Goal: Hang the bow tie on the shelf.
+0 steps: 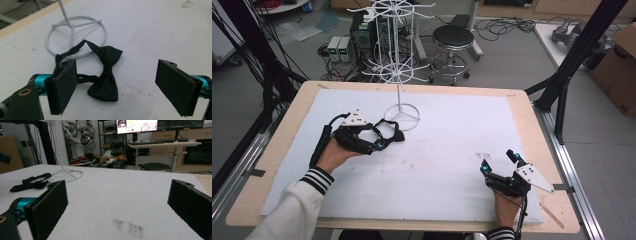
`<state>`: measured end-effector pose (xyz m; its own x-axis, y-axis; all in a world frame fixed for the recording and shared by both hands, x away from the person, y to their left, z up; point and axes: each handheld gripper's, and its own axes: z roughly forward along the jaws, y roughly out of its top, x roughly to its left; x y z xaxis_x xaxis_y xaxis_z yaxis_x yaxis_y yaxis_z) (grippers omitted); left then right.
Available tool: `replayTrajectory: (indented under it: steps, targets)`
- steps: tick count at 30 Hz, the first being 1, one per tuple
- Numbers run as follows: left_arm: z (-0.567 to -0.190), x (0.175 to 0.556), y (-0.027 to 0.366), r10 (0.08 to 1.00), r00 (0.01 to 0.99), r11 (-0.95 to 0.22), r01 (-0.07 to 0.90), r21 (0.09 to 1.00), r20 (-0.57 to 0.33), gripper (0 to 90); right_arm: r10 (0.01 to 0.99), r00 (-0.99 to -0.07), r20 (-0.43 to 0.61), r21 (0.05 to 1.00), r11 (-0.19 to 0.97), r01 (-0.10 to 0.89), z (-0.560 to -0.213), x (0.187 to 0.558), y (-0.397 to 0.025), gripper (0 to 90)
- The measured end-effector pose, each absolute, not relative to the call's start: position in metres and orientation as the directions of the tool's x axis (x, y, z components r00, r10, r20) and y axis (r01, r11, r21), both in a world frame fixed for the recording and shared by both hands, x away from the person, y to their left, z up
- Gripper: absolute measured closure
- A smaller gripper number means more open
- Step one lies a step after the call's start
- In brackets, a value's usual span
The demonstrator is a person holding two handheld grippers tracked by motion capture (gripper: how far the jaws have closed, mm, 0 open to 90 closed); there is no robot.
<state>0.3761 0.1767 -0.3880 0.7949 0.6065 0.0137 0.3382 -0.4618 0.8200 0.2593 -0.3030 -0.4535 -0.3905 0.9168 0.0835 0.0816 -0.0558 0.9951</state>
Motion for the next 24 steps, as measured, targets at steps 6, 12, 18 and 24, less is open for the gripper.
replayTrajectory:
  steps: [6,12,18,24]
  targets:
    - [-0.398,0.385,0.163,0.594,0.805,-0.514,0.366,0.776,0.013,19.7,0.917,-0.392,0.079,0.996,-0.053,0.077,-0.453,0.26,-0.303,1.9]
    - [-0.406,0.392,0.155,0.593,0.805,-0.545,0.393,0.74,0.01,20.3,0.916,-0.393,0.083,0.996,-0.059,0.074,-0.454,0.26,-0.304,1.9]
    - [-0.41,0.396,0.151,0.592,0.806,-0.56,0.402,0.725,0.011,22.6,0.915,-0.395,0.078,0.996,-0.053,0.075,-0.454,0.259,-0.303,1.9]
    - [-0.407,0.407,0.14,0.586,0.81,-0.586,0.412,0.698,0.014,26.0,0.915,-0.395,0.083,0.995,-0.057,0.076,-0.454,0.259,-0.303,1.8]
